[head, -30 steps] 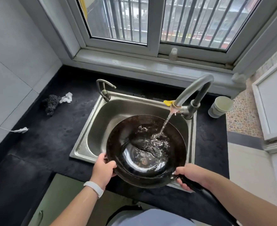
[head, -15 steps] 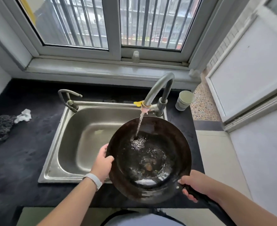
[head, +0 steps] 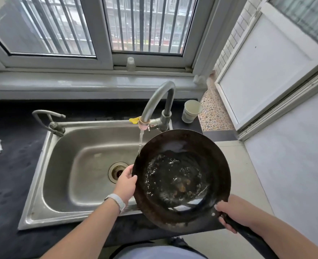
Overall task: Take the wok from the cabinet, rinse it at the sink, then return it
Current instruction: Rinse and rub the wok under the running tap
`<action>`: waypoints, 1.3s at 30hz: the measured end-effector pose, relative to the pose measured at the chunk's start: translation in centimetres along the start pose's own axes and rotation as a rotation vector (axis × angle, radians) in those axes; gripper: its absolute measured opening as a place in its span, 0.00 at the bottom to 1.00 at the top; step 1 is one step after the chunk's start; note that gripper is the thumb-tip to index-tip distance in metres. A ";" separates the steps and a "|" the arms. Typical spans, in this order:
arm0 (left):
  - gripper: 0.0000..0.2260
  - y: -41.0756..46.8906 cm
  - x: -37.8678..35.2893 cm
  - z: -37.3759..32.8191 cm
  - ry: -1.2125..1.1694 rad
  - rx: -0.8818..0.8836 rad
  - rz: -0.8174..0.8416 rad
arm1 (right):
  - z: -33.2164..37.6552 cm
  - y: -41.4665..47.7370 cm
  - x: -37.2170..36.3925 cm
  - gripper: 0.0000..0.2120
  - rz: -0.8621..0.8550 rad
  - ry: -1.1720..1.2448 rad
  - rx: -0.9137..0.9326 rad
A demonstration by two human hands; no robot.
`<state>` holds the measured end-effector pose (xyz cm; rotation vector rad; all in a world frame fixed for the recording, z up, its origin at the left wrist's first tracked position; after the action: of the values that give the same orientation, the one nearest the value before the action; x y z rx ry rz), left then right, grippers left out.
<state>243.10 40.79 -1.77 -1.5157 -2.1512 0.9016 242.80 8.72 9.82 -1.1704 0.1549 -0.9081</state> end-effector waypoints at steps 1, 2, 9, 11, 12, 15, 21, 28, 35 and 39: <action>0.18 0.1 -0.2 0.0 -0.002 0.003 0.001 | -0.1 -0.1 0.2 0.21 -0.006 0.001 -0.003; 0.18 0.1 -0.4 0.0 -0.008 0.007 0.001 | 0.0 -0.2 0.3 0.21 -0.010 0.005 -0.004; 0.20 0.0 1.2 0.2 0.015 -0.035 -0.068 | 1.1 1.1 0.0 0.21 0.048 -0.007 -0.003; 0.20 -0.4 2.5 0.1 -0.002 -0.049 -0.120 | 1.8 1.8 -0.6 0.20 0.078 -0.032 0.002; 0.20 -0.7 3.2 0.0 -0.013 -0.058 -0.148 | 2.3 2.2 -0.9 0.20 0.093 -0.042 0.010; 0.21 -1.4 5.7 0.0 -0.014 -0.096 -0.214 | 3.8 3.3 -2.0 0.19 0.158 -0.095 0.021; 0.21 -3.4 10.6 0.2 0.008 -0.108 -0.307 | 6.7 5.4 -4.5 0.23 0.259 -0.199 0.021; 0.20 -5.6 14.3 0.0 -0.004 -0.116 -0.413 | 10.0 6.3 -7.0 0.21 0.380 -0.245 0.050; 0.19 -6.4 17.1 0.0 -0.045 -0.128 -0.496 | 11.8 8.4 -8.4 0.20 0.428 -0.262 0.099; 0.18 -6.4 17.9 -0.7 -0.082 -0.161 -0.573 | 14.3 9.0 -8.7 0.19 0.383 -0.296 0.181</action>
<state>232.53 56.16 1.83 -0.8397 -2.5627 0.6065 249.76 25.85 5.37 -1.0466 0.0517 -0.3982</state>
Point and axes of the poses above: each hand's wrist, its own y-axis towards the middle knuckle, its own x-axis out of the back of the hand, z = x × y, the point moved 3 cm from there along y, towards the middle knuckle, and after that the axes turned 3 degrees about -y, right-handed, at the moved point
